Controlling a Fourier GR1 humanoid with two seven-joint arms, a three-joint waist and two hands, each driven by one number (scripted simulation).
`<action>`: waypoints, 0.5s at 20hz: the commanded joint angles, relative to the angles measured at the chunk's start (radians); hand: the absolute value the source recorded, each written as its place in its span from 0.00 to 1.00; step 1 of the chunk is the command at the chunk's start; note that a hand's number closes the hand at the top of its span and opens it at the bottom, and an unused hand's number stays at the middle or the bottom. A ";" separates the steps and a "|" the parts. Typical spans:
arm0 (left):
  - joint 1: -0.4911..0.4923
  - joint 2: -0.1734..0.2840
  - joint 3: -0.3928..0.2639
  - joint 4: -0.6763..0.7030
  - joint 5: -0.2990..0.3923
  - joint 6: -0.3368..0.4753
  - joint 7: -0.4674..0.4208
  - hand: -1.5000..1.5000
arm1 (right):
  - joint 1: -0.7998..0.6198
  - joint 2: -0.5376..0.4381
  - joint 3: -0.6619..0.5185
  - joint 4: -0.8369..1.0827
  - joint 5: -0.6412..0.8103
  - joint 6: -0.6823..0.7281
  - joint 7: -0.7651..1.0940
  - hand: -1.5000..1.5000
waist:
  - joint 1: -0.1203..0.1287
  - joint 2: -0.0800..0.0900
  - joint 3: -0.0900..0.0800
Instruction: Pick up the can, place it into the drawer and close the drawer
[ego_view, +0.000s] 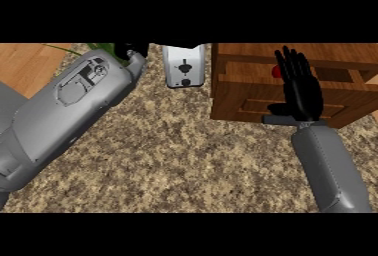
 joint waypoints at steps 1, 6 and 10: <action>0.048 0.062 0.004 -0.097 -0.005 -0.007 0.038 0.00 | -0.088 0.038 -0.037 0.186 0.003 -0.081 0.010 0.00 | 0.021 0.021 0.023; 0.142 0.075 -0.020 -0.187 -0.041 0.028 0.042 0.00 | -0.207 0.031 -0.080 0.360 0.024 -0.168 0.010 0.00 | 0.018 0.024 0.023; 0.182 0.115 0.014 -0.235 -0.044 0.003 0.032 0.00 | -0.312 0.024 -0.105 0.488 0.034 -0.214 0.004 0.00 | 0.014 0.029 0.023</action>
